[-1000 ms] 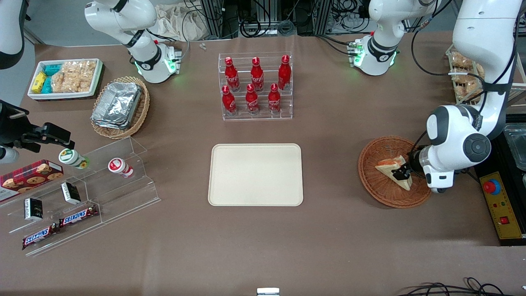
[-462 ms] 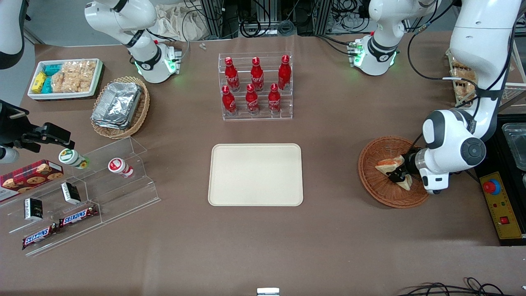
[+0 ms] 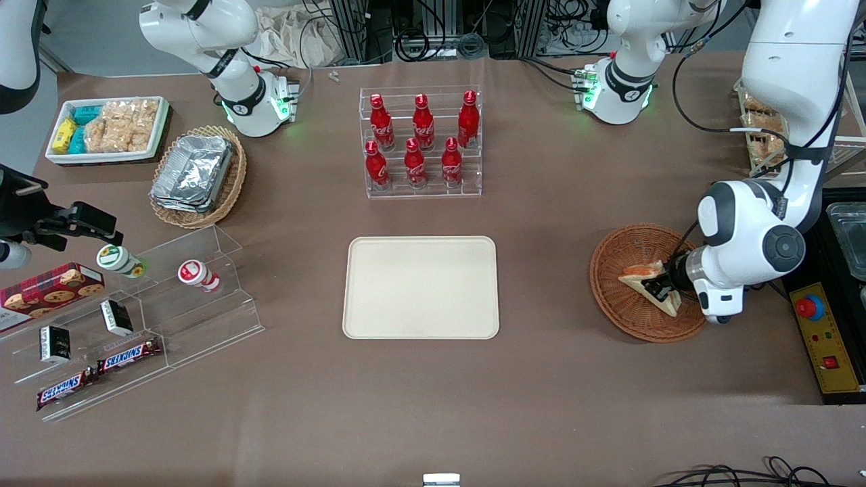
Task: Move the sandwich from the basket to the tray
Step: 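Lift the sandwich out of the basket with the left gripper, then carry the sandwich over the cream tray with the left gripper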
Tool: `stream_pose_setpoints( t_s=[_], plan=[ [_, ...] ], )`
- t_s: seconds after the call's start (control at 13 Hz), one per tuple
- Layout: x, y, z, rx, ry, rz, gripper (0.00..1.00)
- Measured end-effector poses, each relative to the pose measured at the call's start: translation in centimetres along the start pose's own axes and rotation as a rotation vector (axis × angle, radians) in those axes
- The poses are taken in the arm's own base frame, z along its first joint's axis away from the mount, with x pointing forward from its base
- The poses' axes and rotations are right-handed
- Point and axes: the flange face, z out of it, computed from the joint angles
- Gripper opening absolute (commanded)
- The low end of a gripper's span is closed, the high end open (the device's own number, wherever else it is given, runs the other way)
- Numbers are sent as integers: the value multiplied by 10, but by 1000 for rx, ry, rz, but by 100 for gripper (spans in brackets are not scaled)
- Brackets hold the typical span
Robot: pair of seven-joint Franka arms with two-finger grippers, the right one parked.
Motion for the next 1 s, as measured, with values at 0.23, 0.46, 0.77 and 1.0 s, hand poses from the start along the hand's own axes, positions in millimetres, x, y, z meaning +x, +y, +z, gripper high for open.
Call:
stream_pose_setpoints(
  t_s=[0.23,0.46,0.77,1.0],
  plan=[
    [2,7,-27,10,-7,13,0],
    [7,18,-82,26,-22,85,0],
    [3,38,-194,43,13,290,0],
    [-47,82,-232,62,84,489,0]
  ],
)
